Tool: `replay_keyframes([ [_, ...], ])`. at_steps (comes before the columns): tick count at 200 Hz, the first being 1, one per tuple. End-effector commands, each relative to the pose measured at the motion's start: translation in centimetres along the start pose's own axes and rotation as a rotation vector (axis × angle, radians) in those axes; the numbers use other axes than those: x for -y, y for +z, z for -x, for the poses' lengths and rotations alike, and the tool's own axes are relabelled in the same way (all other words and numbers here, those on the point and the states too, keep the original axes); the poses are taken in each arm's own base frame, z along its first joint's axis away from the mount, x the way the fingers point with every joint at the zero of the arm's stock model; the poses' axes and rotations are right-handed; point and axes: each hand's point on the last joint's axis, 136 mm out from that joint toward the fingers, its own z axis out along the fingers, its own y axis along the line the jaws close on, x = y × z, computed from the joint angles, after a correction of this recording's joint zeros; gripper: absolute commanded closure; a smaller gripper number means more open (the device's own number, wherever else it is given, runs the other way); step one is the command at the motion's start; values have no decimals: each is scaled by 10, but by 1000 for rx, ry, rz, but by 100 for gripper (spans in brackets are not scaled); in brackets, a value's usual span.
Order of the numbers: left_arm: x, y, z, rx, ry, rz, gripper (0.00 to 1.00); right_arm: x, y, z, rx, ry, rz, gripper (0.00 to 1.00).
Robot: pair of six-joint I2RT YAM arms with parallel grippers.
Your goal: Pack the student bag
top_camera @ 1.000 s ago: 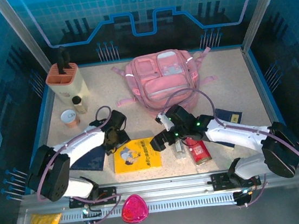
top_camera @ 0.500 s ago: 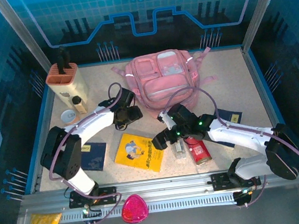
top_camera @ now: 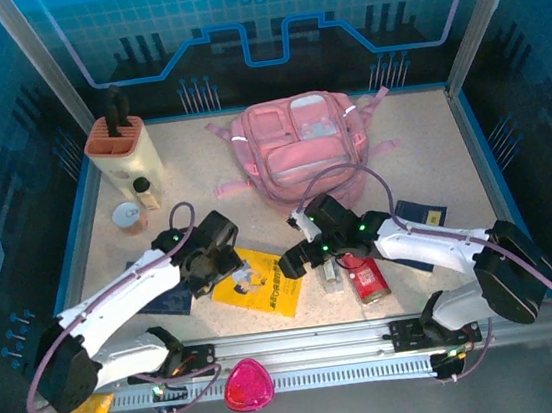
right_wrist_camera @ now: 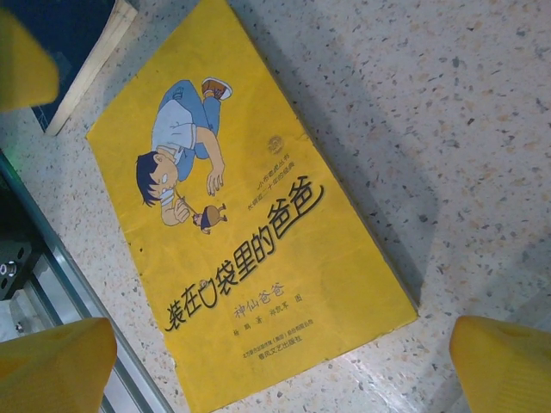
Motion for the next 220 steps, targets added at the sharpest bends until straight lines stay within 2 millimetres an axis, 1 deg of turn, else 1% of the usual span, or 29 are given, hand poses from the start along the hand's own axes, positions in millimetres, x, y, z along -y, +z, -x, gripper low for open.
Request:
replay_keyframes([
  [1,-33,-5,-19,-2,-119,88,20,-5,6,-7,-16,-9,22,0],
  [20,-32,-1,-32,-5,-160,48,20,-6,8,-8,-21,-13,26,0],
  [44,-26,11,-44,-21,-192,16,20,-3,9,-8,-22,-1,9,0],
  [56,-28,14,-47,-1,-211,32,19,-4,9,-8,-23,-1,12,0],
  [87,-23,29,-53,-10,-262,-3,19,0,11,-9,-21,15,-5,0],
  [107,-26,36,-56,-13,-293,-4,19,3,13,-10,-40,25,-25,0],
  [134,-4,48,-57,-30,-310,-112,20,6,18,-11,-47,46,-34,0],
  [157,14,54,-53,-15,-293,-180,24,5,22,-10,-64,63,-30,0],
  [172,21,59,-53,-18,-289,-191,26,8,23,-10,-87,94,-54,1],
  [193,28,64,-49,-18,-277,-203,28,8,27,-12,-116,123,-63,6],
  [208,34,67,-44,-16,-270,-233,29,13,30,-19,-147,137,-80,10],
  [209,35,67,-44,-17,-267,-236,29,11,29,-13,-137,134,-76,10],
  [212,36,67,-43,-17,-266,-244,29,9,28,-8,-130,132,-74,12],
  [220,42,67,-38,-13,-250,-267,30,9,29,-7,-137,133,-80,15],
])
